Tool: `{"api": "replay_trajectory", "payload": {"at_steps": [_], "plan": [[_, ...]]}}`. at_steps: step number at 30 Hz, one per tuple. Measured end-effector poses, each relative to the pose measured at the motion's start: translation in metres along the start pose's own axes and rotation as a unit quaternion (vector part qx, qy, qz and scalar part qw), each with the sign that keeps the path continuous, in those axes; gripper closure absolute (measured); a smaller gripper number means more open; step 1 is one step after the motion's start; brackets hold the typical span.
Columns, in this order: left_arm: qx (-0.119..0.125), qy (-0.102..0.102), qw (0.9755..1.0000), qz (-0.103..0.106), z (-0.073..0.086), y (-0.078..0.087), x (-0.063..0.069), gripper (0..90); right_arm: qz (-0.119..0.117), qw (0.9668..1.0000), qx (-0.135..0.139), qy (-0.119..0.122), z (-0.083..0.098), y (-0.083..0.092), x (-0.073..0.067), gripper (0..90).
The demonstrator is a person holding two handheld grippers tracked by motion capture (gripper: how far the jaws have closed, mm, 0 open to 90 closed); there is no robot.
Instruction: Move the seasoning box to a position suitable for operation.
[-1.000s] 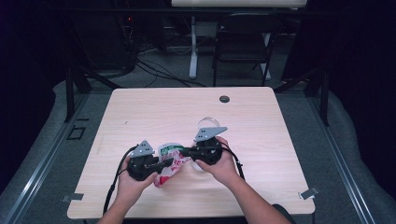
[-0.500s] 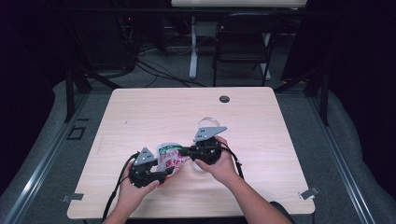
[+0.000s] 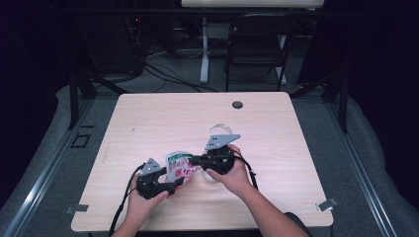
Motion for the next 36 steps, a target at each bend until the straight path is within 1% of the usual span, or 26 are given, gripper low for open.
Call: {"api": "replay_trajectory", "payload": {"at_steps": [4, 11, 16, 19, 22, 24, 31, 34, 36], "plan": [[-0.009, -0.008, 0.9999, -0.004, 0.002, -0.003, -0.001, 26.6, 0.000, 1.0000, 0.000, 0.000, 0.000, 0.000, 0.000, 89.4], [-0.014, -0.020, 0.9995, -0.021, 0.006, -0.010, -0.003, 23.5, 0.000, 1.0000, 0.002, -0.001, 0.000, 0.000, -0.001, 89.5], [-0.016, -0.024, 0.9994, -0.020, 0.007, -0.012, -0.004, 23.6, 0.000, 1.0000, 0.002, 0.000, 0.000, 0.000, -0.001, 89.5], [-0.014, -0.022, 0.9995, -0.016, 0.009, -0.013, -0.004, 23.4, 0.001, 1.0000, 0.002, 0.000, 0.001, 0.000, -0.001, 89.5], [-0.008, -0.027, 0.9995, -0.016, 0.010, -0.014, -0.005, 23.2, 0.001, 1.0000, 0.003, -0.001, 0.001, 0.000, -0.001, 89.5], [-0.004, -0.026, 0.9995, -0.016, 0.011, -0.014, -0.005, 23.2, 0.000, 1.0000, 0.004, -0.001, 0.001, 0.001, -0.001, 89.5], [-0.006, -0.032, 0.9992, -0.022, 0.013, -0.013, -0.004, 23.4, -0.001, 1.0000, 0.004, -0.002, 0.003, 0.001, 0.001, 89.4], [-0.008, -0.031, 0.9992, -0.024, 0.014, -0.013, -0.003, 23.4, -0.001, 1.0000, 0.003, -0.004, 0.004, 0.002, 0.001, 89.4], [-0.012, -0.037, 0.9989, -0.028, 0.014, -0.013, -0.004, 23.3, 0.000, 1.0000, 0.004, -0.003, 0.004, 0.002, 0.001, 89.4]]}}
Point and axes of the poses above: each handheld gripper's, and its own axes: y roughly backward along the jaws, z roughly out of its underside, x roughly to its right, the point moved 4 cm from there along -y, roughly forward along the jaws, and after that the axes turned 14 degrees about z, right-handed, at the moved point
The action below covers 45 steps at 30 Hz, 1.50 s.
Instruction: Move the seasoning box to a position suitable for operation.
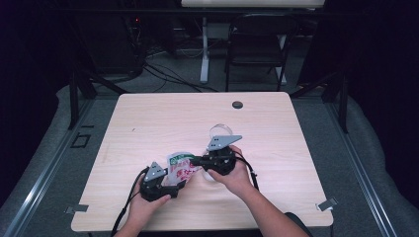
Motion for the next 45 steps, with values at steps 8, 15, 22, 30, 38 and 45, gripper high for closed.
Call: {"api": "replay_trajectory", "payload": {"at_steps": [8, 15, 22, 30, 38, 45], "plan": [[-0.018, -0.024, 0.9992, -0.025, 0.004, -0.001, 0.003, 23.1, 0.000, 1.0000, 0.001, -0.001, 0.000, 0.000, 0.000, 89.4], [-0.047, -0.035, 0.9971, -0.049, 0.009, -0.005, 0.004, 24.2, 0.001, 1.0000, 0.001, -0.001, 0.000, 0.000, 0.000, 89.4], [-0.038, 0.006, 0.9989, -0.026, 0.011, -0.005, -0.001, 23.1, 0.001, 1.0000, 0.002, 0.000, 0.000, 0.000, -0.001, 89.4], [-0.043, 0.025, 0.9986, -0.018, 0.012, -0.009, -0.004, 22.7, 0.003, 1.0000, 0.002, -0.001, 0.000, 0.000, -0.001, 89.6], [-0.048, 0.050, 0.9976, -0.002, 0.013, -0.011, -0.006, 23.8, 0.002, 1.0000, 0.002, 0.000, 0.000, 0.001, -0.001, 89.7], [-0.053, 0.039, 0.9977, -0.013, 0.012, -0.012, -0.006, 23.8, -0.003, 1.0000, 0.006, -0.006, 0.001, 0.001, -0.001, 89.7]]}}
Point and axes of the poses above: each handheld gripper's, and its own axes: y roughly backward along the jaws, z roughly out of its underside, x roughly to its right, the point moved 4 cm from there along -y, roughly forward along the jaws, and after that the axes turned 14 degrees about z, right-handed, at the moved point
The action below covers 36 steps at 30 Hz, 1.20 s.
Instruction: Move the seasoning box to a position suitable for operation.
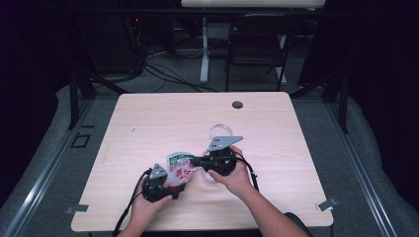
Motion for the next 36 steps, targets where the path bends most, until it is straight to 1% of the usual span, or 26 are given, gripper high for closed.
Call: {"api": "replay_trajectory", "payload": {"at_steps": [1, 2, 4, 7, 9, 11, 12, 14, 15, 16, 17, 19, 24, 26, 27, 28, 31, 33, 34, 35, 36], "plan": [[-0.004, -0.001, 1.0000, -0.002, -0.0003, -0.0007, 0.0006, 23.6, 0.000, 1.0000, 0.001, 0.000, -0.0002, -0.0001, -0.0002, 89.7], [-0.005, -0.008, 0.9999, -0.007, -0.0009, -0.0017, 0.0003, 23.4, 0.000, 1.0000, 0.001, 0.000, -0.0003, -0.0001, -0.0004, 89.7], [-0.008, -0.013, 0.9998, -0.011, -0.0019, -0.0031, 0.0001, 23.1, 0.001, 1.0000, 0.001, 0.000, -0.0006, -0.0001, -0.0008, 89.7], [-0.013, -0.018, 0.9996, -0.017, -0.0029, -0.0048, 0.0002, 22.9, 0.002, 1.0000, -0.001, 0.003, -0.0008, 0.0002, -0.0011, 89.7], [-0.017, -0.025, 0.9993, -0.021, -0.0034, -0.0054, -0.0002, 22.7, 0.002, 1.0000, -0.001, 0.004, -0.0010, -0.0001, -0.0015, 89.7], [-0.019, -0.026, 0.9993, -0.021, -0.0034, -0.0061, 0.0005, 22.5, 0.003, 1.0000, 0.000, 0.003, -0.0010, -0.0002, -0.0017, 89.7], [-0.019, -0.028, 0.9991, -0.025, -0.0035, -0.0061, 0.0004, 22.4, 0.004, 1.0000, 0.000, 0.004, -0.0010, -0.0002, -0.0017, 89.7], [-0.025, -0.031, 0.9989, -0.023, -0.0032, -0.0071, 0.0018, 19.5, 0.003, 1.0000, 0.000, 0.005, -0.0010, -0.0002, -0.0019, 89.7], [-0.031, -0.038, 0.9985, -0.025, -0.0032, -0.0079, 0.0024, 18.0, 0.004, 1.0000, 0.000, 0.005, -0.0010, -0.0003, -0.0019, 89.7], [-0.029, -0.037, 0.9985, -0.028, -0.0031, -0.0089, 0.0031, 16.4, 0.004, 1.0000, -0.001, 0.005, -0.0009, -0.0003, -0.0021, 89.7], [-0.032, -0.042, 0.9981, -0.031, -0.0033, -0.0092, 0.0032, 16.0, 0.004, 1.0000, -0.003, 0.007, -0.0008, -0.0002, -0.0020, 89.7], [-0.033, -0.041, 0.9982, -0.030, -0.0033, -0.0098, 0.0035, 15.3, 0.004, 1.0000, -0.002, 0.007, -0.0009, -0.0001, -0.0021, 89.7], [-0.032, -0.037, 0.9982, -0.036, -0.0036, -0.0097, 0.0026, 15.7, 0.006, 0.9999, -0.002, 0.009, -0.0012, 0.0000, -0.0028, 89.7], [-0.031, -0.037, 0.9981, -0.038, -0.0040, -0.0086, 0.0018, 17.5, 0.005, 1.0000, -0.001, 0.008, -0.0015, -0.0002, -0.0034, 89.8], [-0.028, -0.039, 0.9982, -0.037, -0.0041, -0.0081, 0.0015, 21.3, 0.005, 0.9999, -0.001, 0.010, -0.0015, -0.0001, -0.0035, 89.8], [-0.028, -0.038, 0.9982, -0.037, -0.0041, -0.0081, 0.0016, 22.6, 0.005, 0.9999, 0.000, 0.010, -0.0017, 0.0001, -0.0034, 89.7], [-0.027, -0.039, 0.9982, -0.038, -0.0040, -0.0075, 0.0015, 24.6, 0.005, 1.0000, 0.001, 0.008, -0.0018, 0.0002, -0.0031, 89.7], [-0.022, -0.036, 0.9984, -0.037, -0.0041, -0.0075, 0.0016, 27.2, 0.005, 1.0000, 0.001, 0.008, -0.0020, 0.0006, -0.0030, 89.7], [-0.021, -0.037, 0.9984, -0.037, -0.0040, -0.0070, 0.0019, 29.7, 0.006, 0.9999, 0.001, 0.009, -0.0021, 0.0008, -0.0029, 89.7], [-0.019, -0.038, 0.9984, -0.038, -0.0039, -0.0067, 0.0020, 34.3, 0.006, 0.9999, 0.002, 0.008, -0.0023, 0.0007, -0.0030, 89.7], [-0.017, -0.038, 0.9984, -0.039, -0.0040, -0.0062, 0.0015, 36.0, 0.005, 1.0000, 0.002, 0.008, -0.0024, 0.0010, -0.0030, 89.7]]}}
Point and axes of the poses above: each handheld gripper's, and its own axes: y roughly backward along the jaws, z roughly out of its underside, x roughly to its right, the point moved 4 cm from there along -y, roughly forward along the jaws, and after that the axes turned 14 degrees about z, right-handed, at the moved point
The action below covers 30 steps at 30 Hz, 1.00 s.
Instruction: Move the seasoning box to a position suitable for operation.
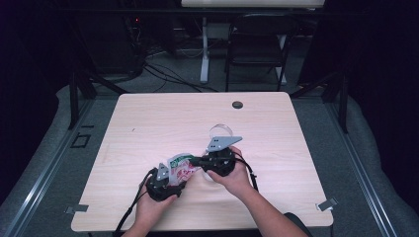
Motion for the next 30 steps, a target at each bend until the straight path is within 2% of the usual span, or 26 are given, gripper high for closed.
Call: {"api": "replay_trajectory", "payload": {"at_steps": [9, 21, 30], "plan": [[0.005, 0.005, 1.0000, -0.003, -0.0001, 0.0020, -0.0031, 48.0, -0.003, 1.0000, 0.002, 0.001, -0.0008, 0.0000, -0.0007, 90.0], [0.011, 0.017, 0.9998, 0.004, -0.0038, 0.0043, -0.0058, 54.0, 0.001, 1.0000, 0.006, 0.000, -0.0018, 0.0015, 0.0003, 90.0], [0.015, 0.031, 0.9991, 0.023, -0.0072, 0.0076, -0.0074, 56.7, 0.002, 0.9999, 0.014, -0.002, -0.0041, 0.0046, 0.0008, 90.0]]}}
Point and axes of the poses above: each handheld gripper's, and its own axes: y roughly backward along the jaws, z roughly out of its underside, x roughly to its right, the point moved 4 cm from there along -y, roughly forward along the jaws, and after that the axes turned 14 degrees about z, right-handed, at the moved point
